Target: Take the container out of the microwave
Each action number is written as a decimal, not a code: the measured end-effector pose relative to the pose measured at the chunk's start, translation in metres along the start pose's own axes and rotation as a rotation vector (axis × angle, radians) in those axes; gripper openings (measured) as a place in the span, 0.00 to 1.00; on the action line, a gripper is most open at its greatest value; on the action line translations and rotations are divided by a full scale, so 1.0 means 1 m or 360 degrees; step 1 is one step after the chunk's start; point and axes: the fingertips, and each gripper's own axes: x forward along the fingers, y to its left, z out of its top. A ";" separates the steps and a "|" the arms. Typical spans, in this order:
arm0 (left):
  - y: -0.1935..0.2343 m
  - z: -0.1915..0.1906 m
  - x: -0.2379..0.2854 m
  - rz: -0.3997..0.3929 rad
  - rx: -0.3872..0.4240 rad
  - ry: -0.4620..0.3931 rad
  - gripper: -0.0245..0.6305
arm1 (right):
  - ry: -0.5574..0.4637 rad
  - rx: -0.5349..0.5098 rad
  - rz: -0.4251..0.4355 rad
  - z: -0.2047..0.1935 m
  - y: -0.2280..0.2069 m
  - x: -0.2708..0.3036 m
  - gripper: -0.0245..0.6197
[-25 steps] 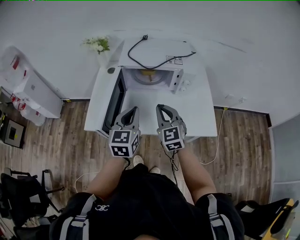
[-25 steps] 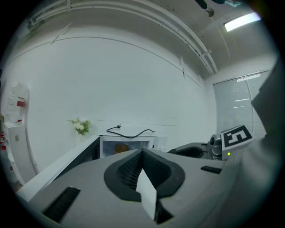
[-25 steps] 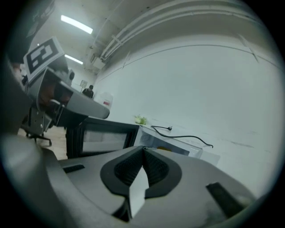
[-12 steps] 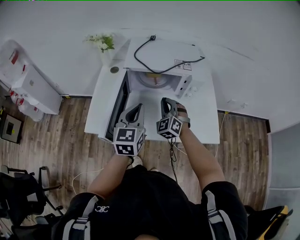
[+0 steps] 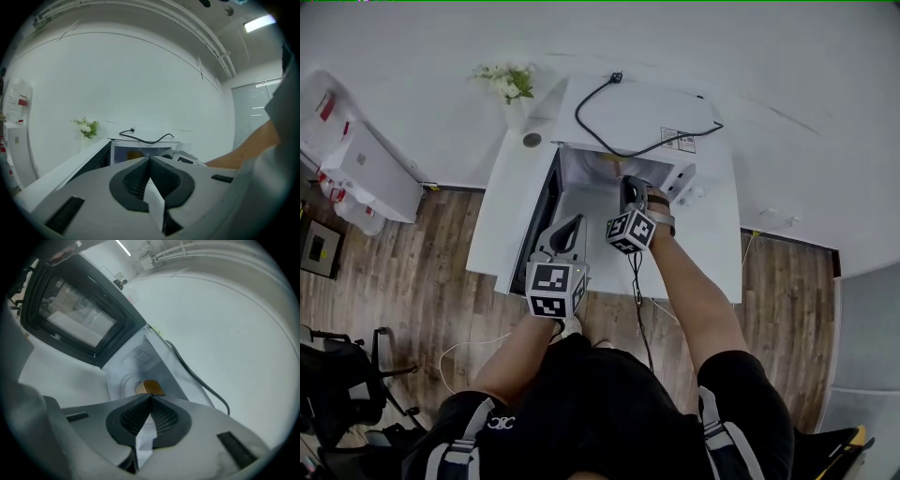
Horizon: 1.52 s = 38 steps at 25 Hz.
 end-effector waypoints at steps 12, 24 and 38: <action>0.022 -0.032 0.032 0.0035 -0.0041 0.0076 0.06 | 0.0163 -0.0103 0.0188 -0.027 0.026 0.092 0.21; 0.044 -0.055 0.040 0.0079 -0.0077 0.0121 0.06 | 0.0219 -0.0122 0.0200 -0.033 0.034 0.149 0.31; 0.044 -0.052 0.044 0.0027 -0.0068 0.0124 0.06 | 0.0339 -0.0325 0.0312 -0.032 0.032 0.176 0.26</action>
